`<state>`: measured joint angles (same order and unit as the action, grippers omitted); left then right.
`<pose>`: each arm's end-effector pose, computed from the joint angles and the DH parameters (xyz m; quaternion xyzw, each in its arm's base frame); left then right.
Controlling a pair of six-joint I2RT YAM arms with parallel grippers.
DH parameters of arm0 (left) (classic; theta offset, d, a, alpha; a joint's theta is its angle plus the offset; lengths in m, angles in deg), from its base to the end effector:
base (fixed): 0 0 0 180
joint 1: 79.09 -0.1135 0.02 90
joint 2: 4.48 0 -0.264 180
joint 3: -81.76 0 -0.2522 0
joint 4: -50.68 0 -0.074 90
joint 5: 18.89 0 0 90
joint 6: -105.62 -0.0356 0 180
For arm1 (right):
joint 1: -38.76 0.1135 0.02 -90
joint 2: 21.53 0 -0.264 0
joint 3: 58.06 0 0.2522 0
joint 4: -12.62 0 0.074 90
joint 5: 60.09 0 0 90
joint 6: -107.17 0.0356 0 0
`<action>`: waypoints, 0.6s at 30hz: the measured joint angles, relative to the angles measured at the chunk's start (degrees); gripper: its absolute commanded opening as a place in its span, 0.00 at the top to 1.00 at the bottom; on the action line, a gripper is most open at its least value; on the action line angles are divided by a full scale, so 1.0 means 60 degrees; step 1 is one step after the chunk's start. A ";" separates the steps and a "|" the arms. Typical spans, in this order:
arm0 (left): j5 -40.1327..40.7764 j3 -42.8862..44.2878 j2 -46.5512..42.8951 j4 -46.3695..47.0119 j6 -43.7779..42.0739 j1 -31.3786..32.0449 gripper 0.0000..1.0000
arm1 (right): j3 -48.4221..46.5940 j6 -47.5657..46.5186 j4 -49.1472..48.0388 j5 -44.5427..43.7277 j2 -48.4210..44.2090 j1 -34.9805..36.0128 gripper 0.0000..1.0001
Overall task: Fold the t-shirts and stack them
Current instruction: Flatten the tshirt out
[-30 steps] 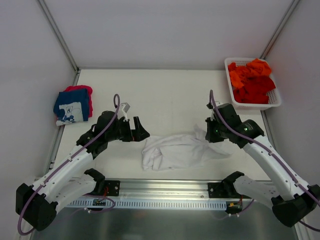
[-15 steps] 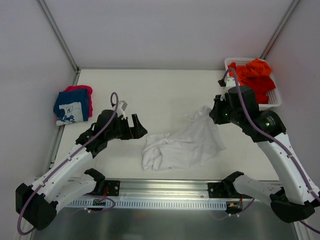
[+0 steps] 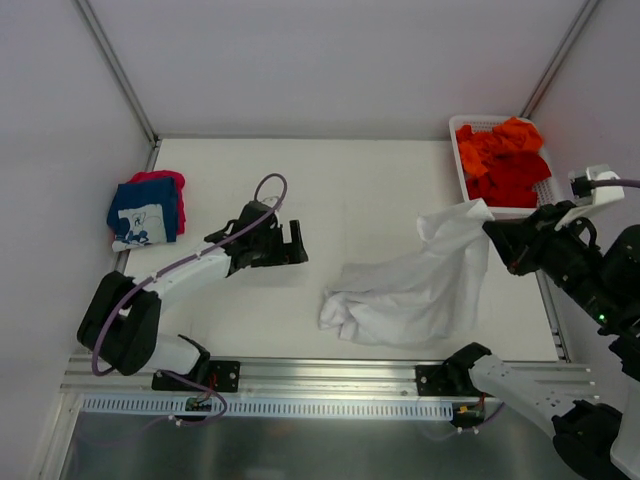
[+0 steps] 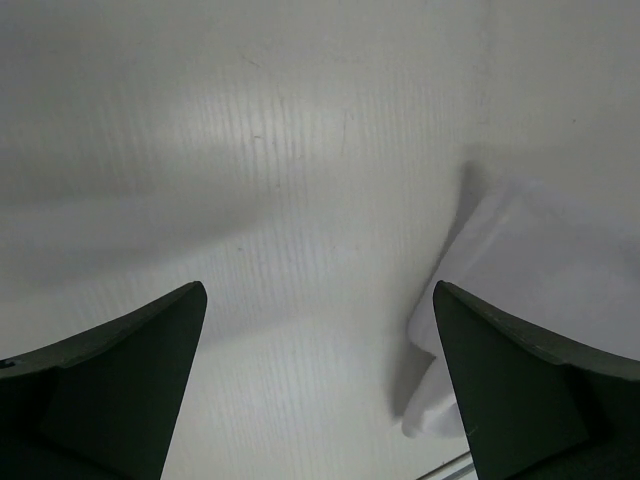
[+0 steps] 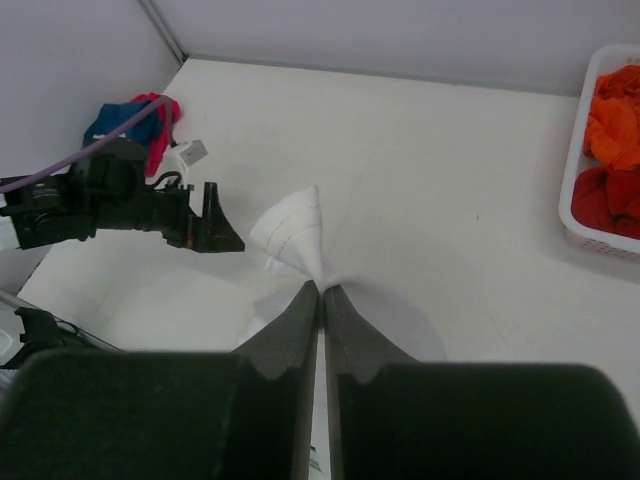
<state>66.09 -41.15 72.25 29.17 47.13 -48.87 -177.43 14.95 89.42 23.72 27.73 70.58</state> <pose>0.2398 -0.1433 0.2137 0.0079 0.9098 -0.2462 0.3341 0.0378 0.0190 0.5379 -0.1841 0.7239 0.1305 0.6520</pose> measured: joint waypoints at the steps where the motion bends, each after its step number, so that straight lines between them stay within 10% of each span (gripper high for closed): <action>1: -0.0106 0.0211 0.0324 0.0044 0.0004 0.0026 0.01 | -0.0091 0.0004 0.0087 0.0036 -0.0109 0.0000 0.91; 12: -0.0630 0.1042 0.1395 0.0925 0.0226 0.1020 0.02 | 0.2073 0.0015 0.0481 -0.0670 -0.0346 0.0000 0.90; 18: -0.0324 0.0397 -0.0488 0.0812 0.0565 0.1111 0.01 | 0.4721 0.0397 -0.0437 -0.0554 -0.0251 0.0000 0.82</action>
<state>64.15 -38.76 69.32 34.04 50.52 -42.21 -149.10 17.33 86.80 20.39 26.22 70.58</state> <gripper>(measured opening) 0.987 0.125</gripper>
